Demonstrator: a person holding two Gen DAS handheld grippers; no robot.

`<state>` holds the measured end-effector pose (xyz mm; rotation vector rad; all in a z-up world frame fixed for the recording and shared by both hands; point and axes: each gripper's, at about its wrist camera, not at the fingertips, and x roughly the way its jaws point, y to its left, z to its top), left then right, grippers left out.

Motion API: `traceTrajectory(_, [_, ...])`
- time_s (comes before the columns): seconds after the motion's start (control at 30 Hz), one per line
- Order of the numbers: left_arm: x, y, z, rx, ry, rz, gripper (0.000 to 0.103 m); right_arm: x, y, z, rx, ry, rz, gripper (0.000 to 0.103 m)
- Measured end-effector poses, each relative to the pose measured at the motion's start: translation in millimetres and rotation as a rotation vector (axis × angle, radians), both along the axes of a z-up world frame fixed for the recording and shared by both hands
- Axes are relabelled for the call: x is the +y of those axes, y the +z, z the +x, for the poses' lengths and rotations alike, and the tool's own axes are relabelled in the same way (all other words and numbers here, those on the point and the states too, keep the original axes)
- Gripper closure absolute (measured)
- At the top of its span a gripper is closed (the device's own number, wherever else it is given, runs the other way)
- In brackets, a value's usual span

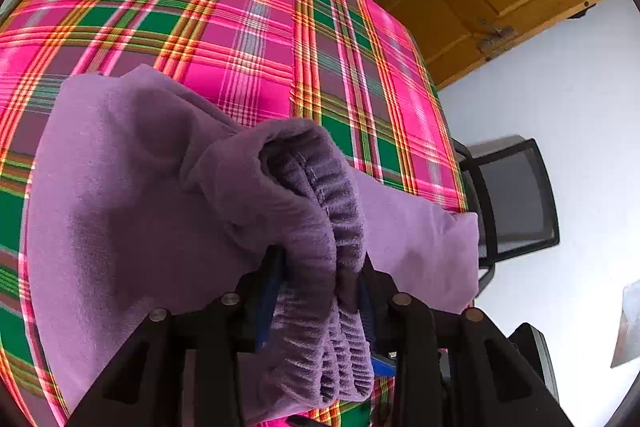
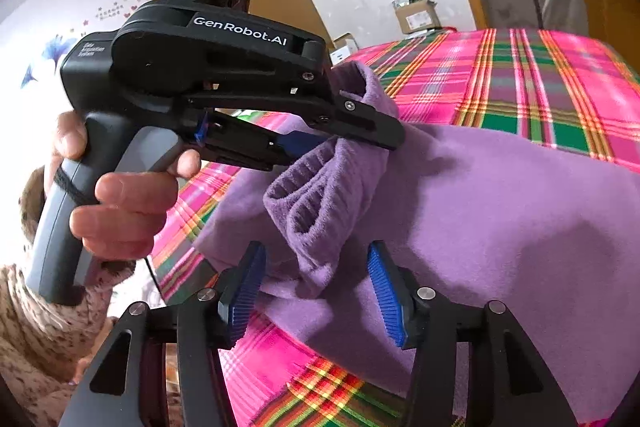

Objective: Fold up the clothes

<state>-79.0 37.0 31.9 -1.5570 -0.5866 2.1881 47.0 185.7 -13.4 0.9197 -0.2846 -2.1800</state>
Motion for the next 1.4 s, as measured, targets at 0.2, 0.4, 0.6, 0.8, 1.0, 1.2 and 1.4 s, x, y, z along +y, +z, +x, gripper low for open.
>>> traceTrajectory(0.2, [17.4, 5.3, 5.5, 0.044, -0.047, -0.063, 0.066, 6.4, -2.3, -5.6, -0.024, -0.039, -0.006, 0.04])
traceTrajectory(0.4, [20.7, 9.3, 8.5, 0.04, -0.082, 0.008, 0.066, 13.5, -5.5, -15.2, -0.078, -0.049, -0.057, 0.039])
traceTrajectory(0.6, [-1.8, 20.5, 17.2, 0.086, -0.014, 0.04, 0.066, 23.5, -8.5, -36.0, -0.184, -0.063, -0.161, 0.039])
traceTrajectory(0.8, [-53.5, 13.2, 33.3, 0.092, 0.136, 0.065, 0.066, 28.9, -14.3, -52.9, -0.281, -0.112, -0.226, 0.039])
traceTrajectory(1.0, [-101.6, -7.3, 49.8, 0.058, 0.276, 0.102, 0.066, 28.5, -5.6, -53.3, -0.234, -0.152, -0.192, 0.076])
traceTrajectory(1.2, [-117.1, -13.6, 58.5, 0.058, 0.308, 0.122, 0.066, 33.9, 18.9, -37.8, -0.132, -0.175, -0.194, 0.081])
traceTrajectory(1.4, [-115.0, -12.5, 60.4, 0.071, 0.302, 0.14, 0.066, 53.4, 32.1, -26.6, -0.11, -0.22, -0.214, 0.081])
